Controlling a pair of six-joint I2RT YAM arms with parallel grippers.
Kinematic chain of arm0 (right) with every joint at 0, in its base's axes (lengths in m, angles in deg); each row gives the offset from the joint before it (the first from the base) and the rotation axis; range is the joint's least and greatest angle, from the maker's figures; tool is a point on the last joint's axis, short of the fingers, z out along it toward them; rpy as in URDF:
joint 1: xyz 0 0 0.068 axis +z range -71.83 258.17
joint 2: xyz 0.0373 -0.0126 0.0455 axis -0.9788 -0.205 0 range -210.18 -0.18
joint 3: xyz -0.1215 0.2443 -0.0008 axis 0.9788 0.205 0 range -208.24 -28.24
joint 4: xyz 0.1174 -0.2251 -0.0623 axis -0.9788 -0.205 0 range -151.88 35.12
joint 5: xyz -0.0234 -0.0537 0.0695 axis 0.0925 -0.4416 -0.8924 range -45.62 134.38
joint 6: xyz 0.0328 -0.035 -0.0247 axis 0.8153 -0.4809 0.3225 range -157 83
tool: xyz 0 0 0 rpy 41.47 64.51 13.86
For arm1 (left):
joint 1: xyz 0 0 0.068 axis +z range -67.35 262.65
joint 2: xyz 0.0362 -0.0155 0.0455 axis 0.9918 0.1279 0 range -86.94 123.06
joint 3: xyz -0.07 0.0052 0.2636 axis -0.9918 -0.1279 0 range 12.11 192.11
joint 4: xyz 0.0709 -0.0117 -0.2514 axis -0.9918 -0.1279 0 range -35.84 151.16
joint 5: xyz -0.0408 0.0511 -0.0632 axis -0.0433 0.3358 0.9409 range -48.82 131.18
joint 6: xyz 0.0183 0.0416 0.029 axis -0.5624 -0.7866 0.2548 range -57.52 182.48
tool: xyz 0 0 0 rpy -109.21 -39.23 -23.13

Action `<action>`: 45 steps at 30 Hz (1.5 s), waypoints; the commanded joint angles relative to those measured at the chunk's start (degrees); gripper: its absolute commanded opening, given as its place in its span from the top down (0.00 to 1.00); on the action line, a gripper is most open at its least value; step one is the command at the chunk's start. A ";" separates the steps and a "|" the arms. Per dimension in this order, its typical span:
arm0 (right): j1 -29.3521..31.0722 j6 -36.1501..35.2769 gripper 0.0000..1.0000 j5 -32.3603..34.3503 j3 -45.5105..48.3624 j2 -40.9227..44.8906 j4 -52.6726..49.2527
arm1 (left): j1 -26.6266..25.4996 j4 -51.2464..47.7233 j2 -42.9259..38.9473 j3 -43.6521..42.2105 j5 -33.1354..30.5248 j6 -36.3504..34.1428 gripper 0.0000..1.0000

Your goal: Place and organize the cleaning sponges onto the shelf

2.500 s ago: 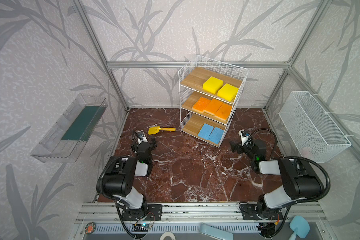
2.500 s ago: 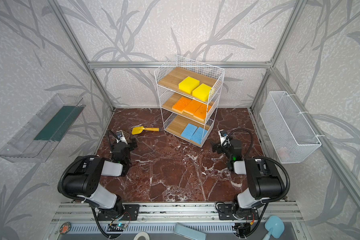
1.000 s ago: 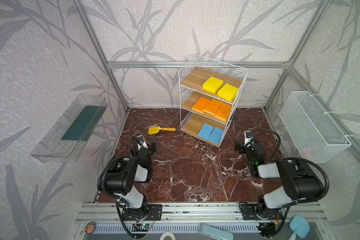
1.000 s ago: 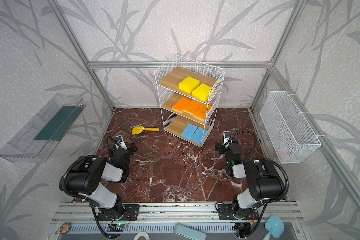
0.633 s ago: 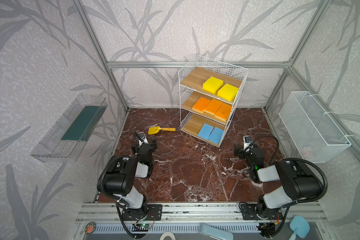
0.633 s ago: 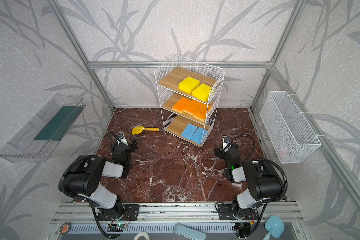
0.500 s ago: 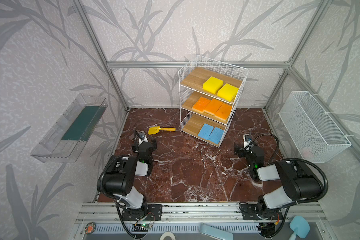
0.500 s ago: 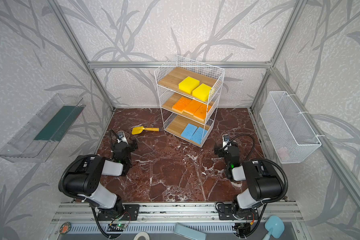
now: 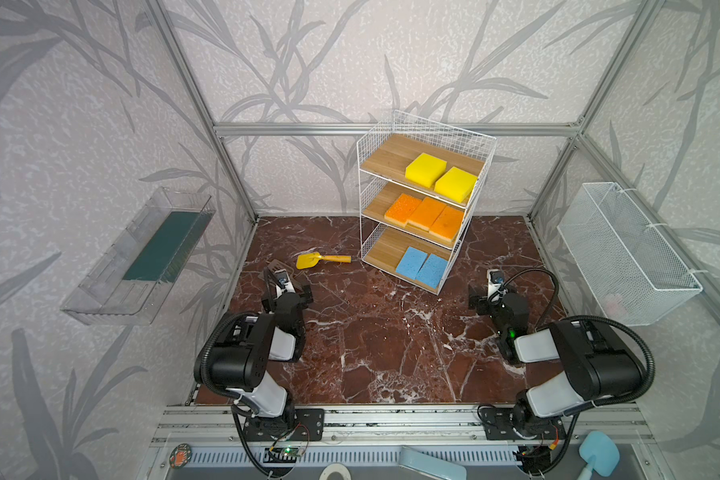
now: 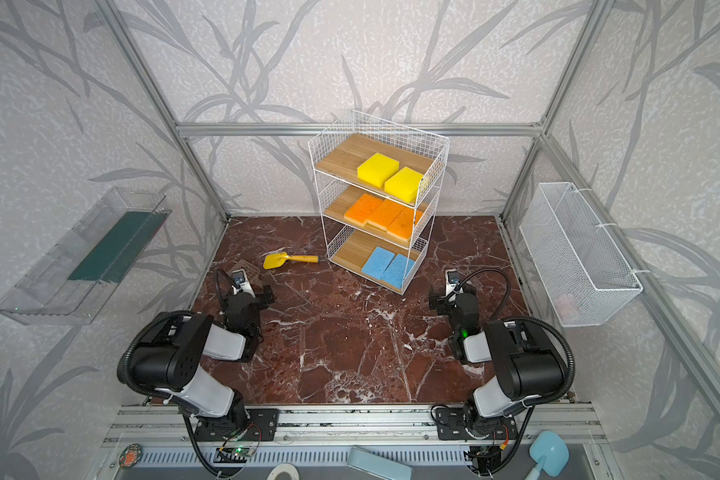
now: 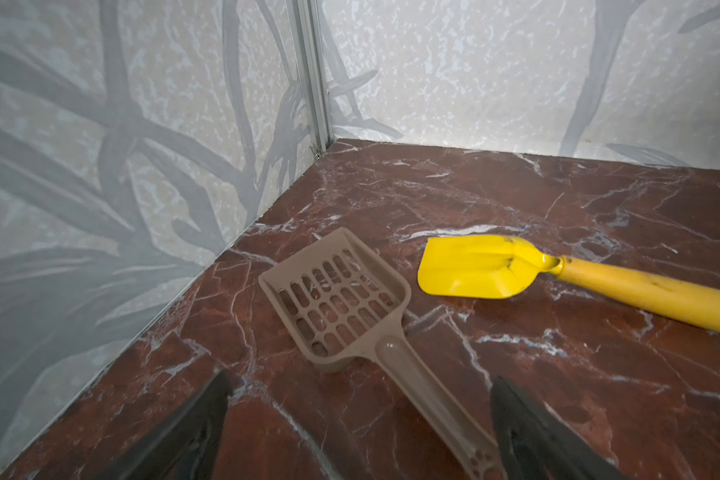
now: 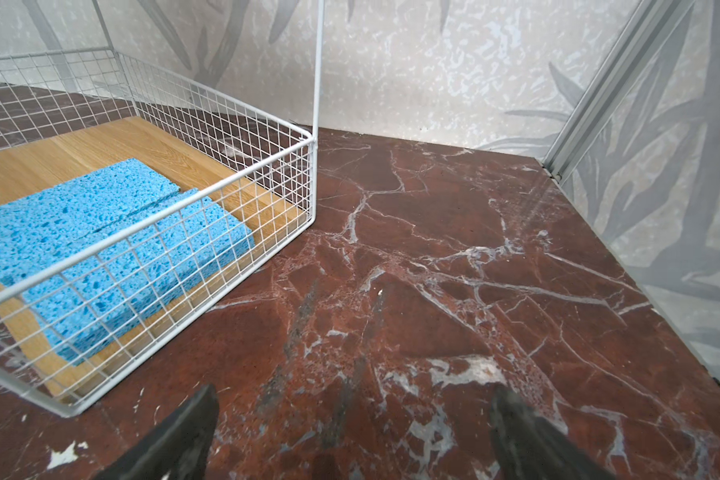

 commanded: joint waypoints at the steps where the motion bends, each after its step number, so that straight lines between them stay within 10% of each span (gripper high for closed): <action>1: 0.32 -3.30 0.01 -7.09 -5.58 0.91 -7.89 | -0.32 -6.87 -1.11 4.01 -1.48 -0.61 0.01; 11: 0.37 -0.83 0.01 -0.38 2.72 0.16 7.89 | -0.39 -5.61 -1.15 3.42 -1.54 -0.80 0.01; 15: 0.42 -0.83 0.01 -0.45 1.94 0.79 5.66 | -0.52 14.83 -1.16 -8.31 3.50 -1.26 0.01; 22: 0.67 -2.82 0.01 -5.12 -2.94 1.16 -3.22 | -1.07 -7.04 -2.46 3.02 -2.04 -0.58 0.01; 29: 1.12 -1.19 0.01 0.75 -3.18 1.19 -4.06 | -1.55 -2.98 -0.84 2.40 -2.64 -1.90 0.01; 33: 1.12 -1.02 0.01 1.34 0.82 1.20 3.44 | -1.49 14.90 -0.15 -7.55 1.85 -1.86 0.01; 36: 1.12 -0.82 0.01 1.94 3.87 -0.92 11.33 | -1.13 6.78 -2.34 -4.43 0.82 -1.46 0.01; 41: 1.50 -2.57 0.01 -0.99 -5.45 -1.21 -4.50 | -1.00 -8.93 -2.58 3.83 -1.34 -0.71 0.01; 45: 1.12 -1.72 0.01 -0.86 -7.14 0.73 -11.17 | -1.05 -3.64 -0.67 2.85 -1.67 -1.82 0.01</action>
